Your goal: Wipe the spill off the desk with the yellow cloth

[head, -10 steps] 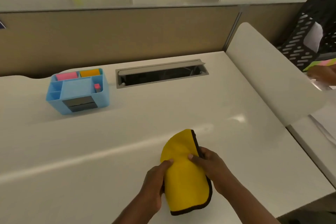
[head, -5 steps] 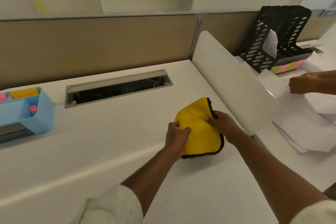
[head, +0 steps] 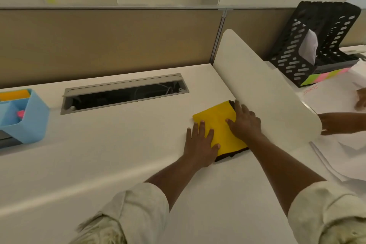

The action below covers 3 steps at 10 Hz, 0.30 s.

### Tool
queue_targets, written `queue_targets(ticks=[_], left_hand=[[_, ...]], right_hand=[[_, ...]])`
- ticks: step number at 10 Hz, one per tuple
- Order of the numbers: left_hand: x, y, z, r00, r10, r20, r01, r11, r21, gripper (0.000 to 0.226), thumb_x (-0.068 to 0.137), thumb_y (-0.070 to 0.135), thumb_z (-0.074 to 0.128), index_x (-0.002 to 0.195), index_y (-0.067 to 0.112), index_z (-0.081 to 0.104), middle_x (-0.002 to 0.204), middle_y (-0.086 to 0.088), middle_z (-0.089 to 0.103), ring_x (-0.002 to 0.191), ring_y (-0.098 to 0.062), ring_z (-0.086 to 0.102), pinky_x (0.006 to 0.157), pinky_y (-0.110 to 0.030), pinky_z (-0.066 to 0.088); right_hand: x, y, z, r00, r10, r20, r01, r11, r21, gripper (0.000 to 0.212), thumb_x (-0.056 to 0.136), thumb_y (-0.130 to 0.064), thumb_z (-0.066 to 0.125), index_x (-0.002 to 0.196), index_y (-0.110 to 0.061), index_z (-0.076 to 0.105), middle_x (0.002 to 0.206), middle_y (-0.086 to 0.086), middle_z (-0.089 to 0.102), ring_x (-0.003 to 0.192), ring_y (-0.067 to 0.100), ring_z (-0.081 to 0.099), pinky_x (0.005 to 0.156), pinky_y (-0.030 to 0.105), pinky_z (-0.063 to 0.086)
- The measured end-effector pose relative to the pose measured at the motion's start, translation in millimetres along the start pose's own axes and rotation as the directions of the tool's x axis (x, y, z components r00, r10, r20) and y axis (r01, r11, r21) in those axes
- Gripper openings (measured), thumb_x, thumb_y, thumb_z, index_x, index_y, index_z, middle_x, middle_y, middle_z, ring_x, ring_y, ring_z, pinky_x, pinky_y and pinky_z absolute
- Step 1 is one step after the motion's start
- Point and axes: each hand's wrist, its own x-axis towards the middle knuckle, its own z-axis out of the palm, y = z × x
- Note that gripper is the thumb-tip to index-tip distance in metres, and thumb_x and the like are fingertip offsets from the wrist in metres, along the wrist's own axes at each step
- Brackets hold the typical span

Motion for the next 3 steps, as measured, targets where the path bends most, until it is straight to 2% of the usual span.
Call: queue_targets(ticks=[1,2,3], left_hand=[[7,-5,13,0.998,0.025,0.063,-0.025,1.0,0.011,0.141,0.04,0.081,-0.046,0.163,0.025,-0.007,0.171,-0.012,-0.021,0.158,-0.037,-0.018,0.126,-0.057,-0.009],[6,-12,8,0.995,0.048,0.083,-0.049,0.999,0.016,0.139,0.04,0.083,-0.043,0.162,0.026,-0.009,0.171,-0.01,-0.022,0.158,-0.035,-0.02,0.126,-0.057,-0.011],[-9,-28,-5,0.997,0.049,0.053,-0.049,0.999,0.0,0.117,0.064,0.079,-0.03,0.163,0.024,-0.004,0.173,-0.01,-0.016,0.16,-0.033,-0.015,0.127,-0.054,-0.008]], right_hand=[[-14,1,29,0.985,-0.075,0.153,0.095,0.987,-0.128,0.076,0.098,-0.066,0.03,0.16,-0.031,0.003,0.169,0.005,0.006,0.153,0.036,0.006,0.12,0.06,0.012],[-19,1,33,0.983,-0.056,0.175,0.081,0.987,-0.14,0.075,0.098,-0.069,0.024,0.16,-0.033,0.002,0.169,0.003,-0.001,0.154,0.035,-0.004,0.121,0.061,0.005],[-24,-10,25,0.994,-0.085,0.072,0.089,0.994,-0.067,0.078,0.097,-0.068,0.028,0.161,-0.029,0.004,0.169,0.006,0.002,0.154,0.035,-0.001,0.122,0.06,0.005]])
